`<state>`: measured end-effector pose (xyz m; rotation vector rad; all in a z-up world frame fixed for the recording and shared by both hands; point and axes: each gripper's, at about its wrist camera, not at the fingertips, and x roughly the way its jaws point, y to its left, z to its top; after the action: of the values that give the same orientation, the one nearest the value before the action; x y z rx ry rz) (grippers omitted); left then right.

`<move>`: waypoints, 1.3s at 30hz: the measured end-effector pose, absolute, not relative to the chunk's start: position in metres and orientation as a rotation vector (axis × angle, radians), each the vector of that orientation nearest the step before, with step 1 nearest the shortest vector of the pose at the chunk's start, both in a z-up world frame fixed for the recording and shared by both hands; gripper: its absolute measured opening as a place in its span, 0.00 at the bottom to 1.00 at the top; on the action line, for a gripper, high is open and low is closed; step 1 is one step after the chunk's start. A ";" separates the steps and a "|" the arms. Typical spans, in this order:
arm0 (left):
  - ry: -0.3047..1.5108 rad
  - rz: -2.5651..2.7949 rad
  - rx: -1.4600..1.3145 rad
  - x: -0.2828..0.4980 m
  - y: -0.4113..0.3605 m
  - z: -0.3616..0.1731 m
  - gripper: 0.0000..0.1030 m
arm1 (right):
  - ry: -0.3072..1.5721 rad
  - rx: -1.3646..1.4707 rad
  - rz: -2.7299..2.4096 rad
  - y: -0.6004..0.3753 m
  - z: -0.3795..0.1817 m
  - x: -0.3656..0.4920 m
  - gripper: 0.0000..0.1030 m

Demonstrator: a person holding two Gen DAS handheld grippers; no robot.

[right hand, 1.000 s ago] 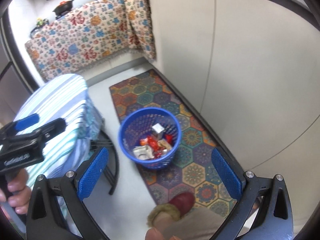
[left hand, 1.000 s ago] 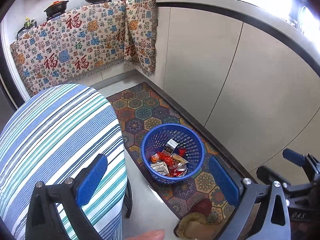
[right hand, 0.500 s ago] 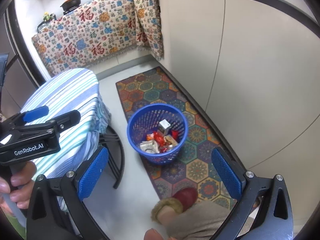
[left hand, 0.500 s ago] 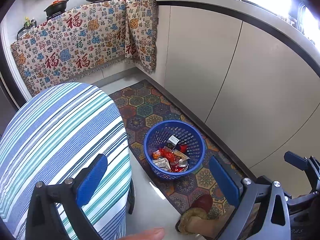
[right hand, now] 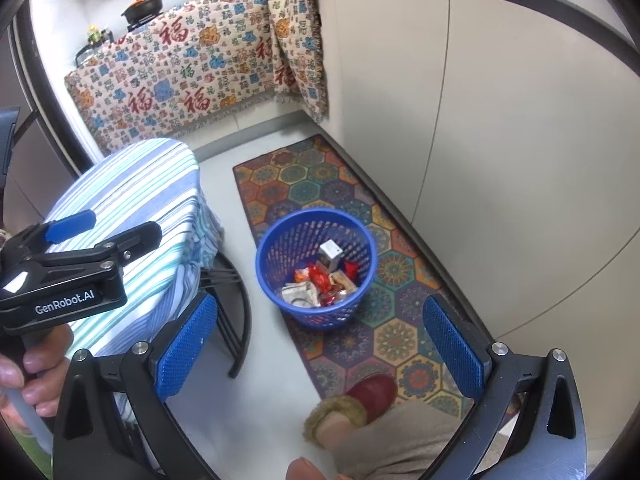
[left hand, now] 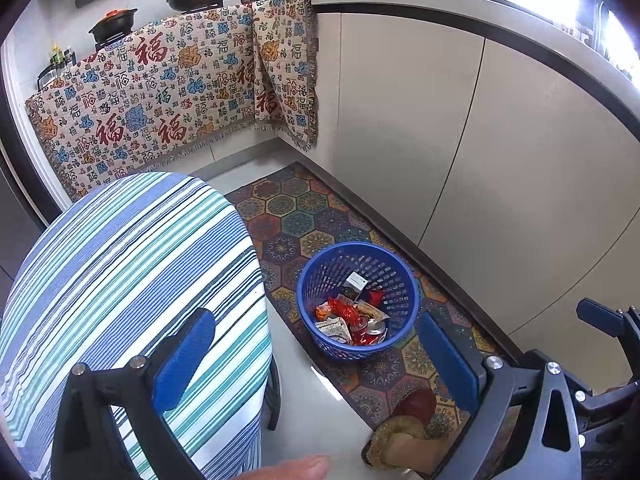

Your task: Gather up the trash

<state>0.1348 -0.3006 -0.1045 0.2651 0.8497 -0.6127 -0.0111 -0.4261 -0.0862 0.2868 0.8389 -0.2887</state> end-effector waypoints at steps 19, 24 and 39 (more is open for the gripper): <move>0.843 -0.599 0.281 0.133 -0.301 -0.103 1.00 | 0.841 0.280 -0.289 -0.427 -0.083 -0.012 1.00; 0.845 -0.603 0.284 0.133 -0.301 -0.103 1.00 | 0.846 0.283 -0.288 -0.428 -0.084 -0.010 1.00; 0.827 -0.621 0.288 0.128 -0.305 -0.106 1.00 | 0.855 0.296 -0.298 -0.433 -0.090 -0.011 1.00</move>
<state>0.1283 -0.3055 -0.1057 0.2881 0.8274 -0.6214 -0.0105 -0.4325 -0.0895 0.2964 0.8546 -0.2981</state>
